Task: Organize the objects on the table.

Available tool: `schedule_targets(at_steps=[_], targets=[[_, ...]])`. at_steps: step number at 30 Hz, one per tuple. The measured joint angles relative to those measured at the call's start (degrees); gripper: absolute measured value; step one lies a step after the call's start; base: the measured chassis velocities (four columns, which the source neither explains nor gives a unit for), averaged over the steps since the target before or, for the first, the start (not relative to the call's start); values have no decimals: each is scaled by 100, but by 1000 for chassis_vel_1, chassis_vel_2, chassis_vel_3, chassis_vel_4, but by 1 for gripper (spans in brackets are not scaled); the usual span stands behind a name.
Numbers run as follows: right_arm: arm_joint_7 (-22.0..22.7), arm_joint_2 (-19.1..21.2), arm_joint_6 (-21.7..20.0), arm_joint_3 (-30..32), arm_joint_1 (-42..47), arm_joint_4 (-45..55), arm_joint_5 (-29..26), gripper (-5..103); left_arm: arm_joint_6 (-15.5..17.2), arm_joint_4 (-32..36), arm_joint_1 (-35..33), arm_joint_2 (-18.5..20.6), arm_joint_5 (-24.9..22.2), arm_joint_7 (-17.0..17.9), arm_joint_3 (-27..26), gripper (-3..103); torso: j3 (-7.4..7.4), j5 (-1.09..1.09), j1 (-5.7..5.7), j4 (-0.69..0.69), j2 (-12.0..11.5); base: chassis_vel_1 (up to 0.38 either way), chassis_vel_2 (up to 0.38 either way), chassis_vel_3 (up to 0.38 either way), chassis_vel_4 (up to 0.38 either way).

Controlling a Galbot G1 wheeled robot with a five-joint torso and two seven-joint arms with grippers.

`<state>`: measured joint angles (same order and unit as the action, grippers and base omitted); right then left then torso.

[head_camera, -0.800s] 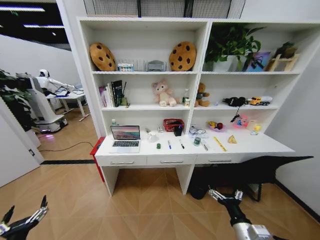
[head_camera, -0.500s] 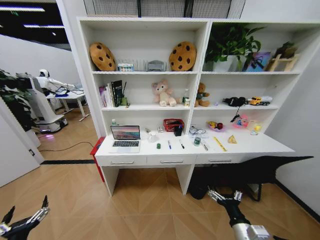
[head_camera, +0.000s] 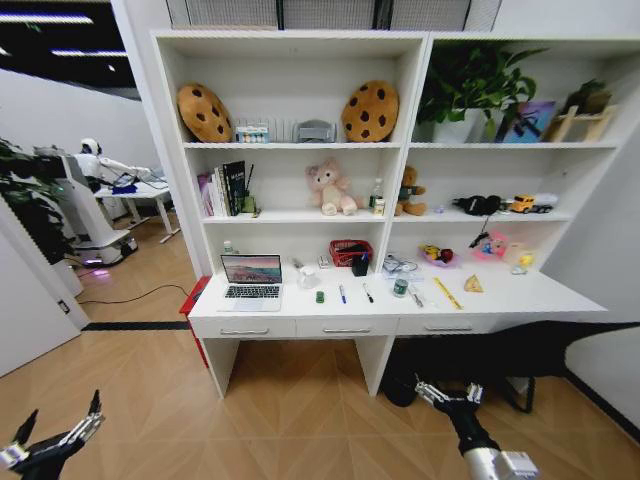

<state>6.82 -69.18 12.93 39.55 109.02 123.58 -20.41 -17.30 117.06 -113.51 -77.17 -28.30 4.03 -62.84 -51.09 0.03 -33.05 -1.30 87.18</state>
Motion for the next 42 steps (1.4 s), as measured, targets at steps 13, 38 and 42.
schedule_targets(at_steps=[13, 38, 42], targets=[[14, 79, -95, -85, -122, 4, -12, 100, 99, 16, 55, 33, 2, 12, 6, 100, 1, -3, 1, -1, 2, -147, 149, 155, -154], [34, 53, -137, -155, -179, -113, -37, 100, 153, -1, 67, -31, 9, 28, 36, 100, 1, -3, 0, -1, 2, -162, 159, 163, -167], [33, 58, -127, -140, -171, -118, -77, 100, 157, 12, 66, -38, 12, 27, 39, 100, 2, -3, 1, -2, 2, -173, 176, 166, -176]])
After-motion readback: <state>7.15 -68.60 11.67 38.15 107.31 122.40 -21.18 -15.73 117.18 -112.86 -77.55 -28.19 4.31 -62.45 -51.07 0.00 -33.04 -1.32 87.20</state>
